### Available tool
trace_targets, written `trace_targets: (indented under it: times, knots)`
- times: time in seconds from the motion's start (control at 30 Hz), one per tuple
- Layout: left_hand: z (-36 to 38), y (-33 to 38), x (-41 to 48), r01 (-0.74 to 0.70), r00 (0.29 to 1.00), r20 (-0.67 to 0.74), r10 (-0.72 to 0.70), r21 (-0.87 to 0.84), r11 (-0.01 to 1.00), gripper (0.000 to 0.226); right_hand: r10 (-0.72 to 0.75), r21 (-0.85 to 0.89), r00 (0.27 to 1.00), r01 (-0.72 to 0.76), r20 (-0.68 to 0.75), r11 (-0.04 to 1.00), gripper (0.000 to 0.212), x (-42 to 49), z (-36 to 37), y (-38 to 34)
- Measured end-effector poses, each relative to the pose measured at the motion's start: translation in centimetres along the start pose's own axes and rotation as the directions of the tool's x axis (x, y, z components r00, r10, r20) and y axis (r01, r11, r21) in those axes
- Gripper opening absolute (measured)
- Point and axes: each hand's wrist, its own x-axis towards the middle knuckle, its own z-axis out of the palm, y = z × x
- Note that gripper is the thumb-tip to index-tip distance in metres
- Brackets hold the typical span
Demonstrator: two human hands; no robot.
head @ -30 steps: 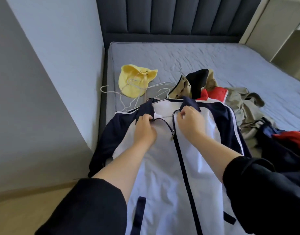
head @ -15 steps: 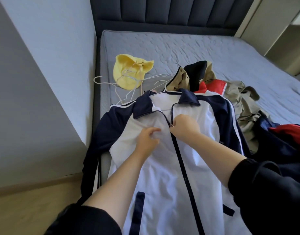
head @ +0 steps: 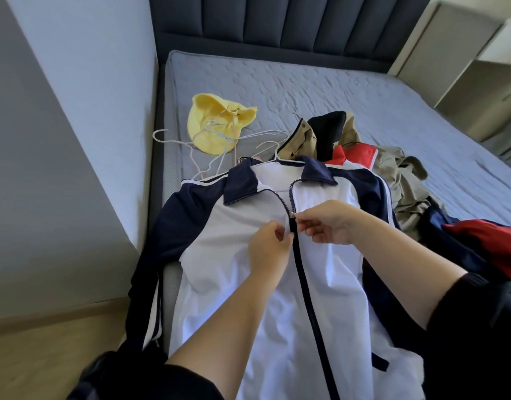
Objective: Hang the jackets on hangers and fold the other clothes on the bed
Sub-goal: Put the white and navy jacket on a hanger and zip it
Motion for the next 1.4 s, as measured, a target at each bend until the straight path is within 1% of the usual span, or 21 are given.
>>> trace_targets:
  times: [0.13, 0.3, 0.4, 0.47, 0.57, 0.63, 0.67, 0.83, 0.93, 0.97, 1.03, 1.1, 1.17, 1.23, 1.3, 1.4]
  knots:
    - [-0.2, -0.1, 0.2, 0.038, 0.999, -0.006, -0.039, -0.047, 0.998, 0.008, 0.060, 0.134, 0.997, -0.065, 0.039, 0.989, 0.016, 0.1, 0.0, 0.1]
    - [-0.8, -0.3, 0.7, 0.030, 0.998, 0.053, -0.030, -0.015, 0.999, 0.006, 0.070, 0.292, 0.997, -0.074, 0.023, 0.953, 0.023, 0.3, 0.7, -0.6]
    - [-1.0, -0.6, 0.7, 0.045, 0.996, 0.081, -0.046, 0.016, 0.999, 0.005, 0.031, 0.358, 1.000, -0.028, -0.004, 0.933, 0.027, 0.6, 1.4, -1.6]
    - [-1.2, -0.9, 0.9, 0.047, 0.993, 0.104, -0.054, 0.066, 0.997, 0.005, 0.000, 0.372, 1.000, 0.009, -0.025, 0.928, 0.028, 0.7, 1.6, -2.5]
    - [-1.4, -1.4, 1.1, 0.049, 0.991, 0.121, -0.064, 0.126, 0.991, 0.010, -0.049, 0.309, 0.997, 0.066, -0.063, 0.949, 0.029, 1.2, 2.0, -3.3]
    - [-1.4, -1.7, 1.3, 0.058, 0.990, 0.123, -0.074, 0.131, 0.990, 0.011, -0.073, 0.265, 0.992, 0.098, -0.101, 0.959, 0.028, 1.4, 2.1, -3.6]
    - [-1.5, -1.7, 1.4, 0.058, 0.989, 0.125, -0.075, 0.134, 0.989, 0.012, -0.080, 0.270, 0.990, 0.110, -0.118, 0.956, 0.028, 1.6, 2.2, -3.6]
    - [-1.4, -2.0, 1.6, 0.048, 0.987, 0.146, -0.073, 0.172, 0.984, 0.014, -0.104, 0.386, 0.981, 0.162, -0.165, 0.908, 0.030, 1.7, 2.7, -3.9]
    - [-1.2, -3.2, 1.0, 0.052, 0.979, 0.182, -0.094, 0.224, 0.973, 0.017, -0.200, 0.477, 0.949, 0.298, -0.245, 0.827, 0.027, 1.0, 2.1, -5.5]
    - [-1.2, -3.5, 0.8, 0.048, 0.978, 0.186, -0.093, 0.236, 0.971, 0.020, -0.232, 0.467, 0.933, 0.340, -0.274, 0.816, 0.026, 0.7, 1.9, -6.3]
    - [-1.1, -3.8, 0.5, 0.026, 0.979, 0.190, -0.074, 0.242, 0.970, 0.020, -0.283, 0.346, 0.911, 0.381, -0.301, 0.858, 0.024, 0.0, 1.8, -7.4]
    - [-1.1, -3.6, 0.5, 0.014, 0.980, 0.192, -0.060, 0.236, 0.972, 0.013, -0.309, 0.209, 0.906, 0.375, -0.290, 0.903, 0.023, -0.4, 2.1, -7.6]
    - [-1.4, -2.9, 0.6, 0.004, 0.984, 0.174, -0.039, 0.200, 0.980, 0.012, -0.326, 0.124, 0.903, 0.370, -0.279, 0.921, 0.023, -0.7, 2.3, -7.4]
    - [-1.9, -1.5, 0.9, -0.006, 0.993, 0.117, -0.009, 0.125, 0.992, 0.015, -0.364, 0.070, 0.893, 0.394, -0.264, 0.917, 0.021, -1.0, 2.2, -7.1]
    - [-2.4, 0.1, 1.4, -0.031, 0.999, 0.045, 0.029, 0.052, 0.998, 0.022, -0.408, 0.022, 0.877, 0.427, -0.253, 0.904, 0.021, -1.3, 2.0, -6.9]
    - [-3.0, 2.0, 2.2, -0.079, 0.997, -0.007, 0.080, 0.057, 0.995, 0.023, -0.471, -0.031, 0.850, 0.477, -0.237, 0.878, 0.023, -1.7, 1.9, -6.7]
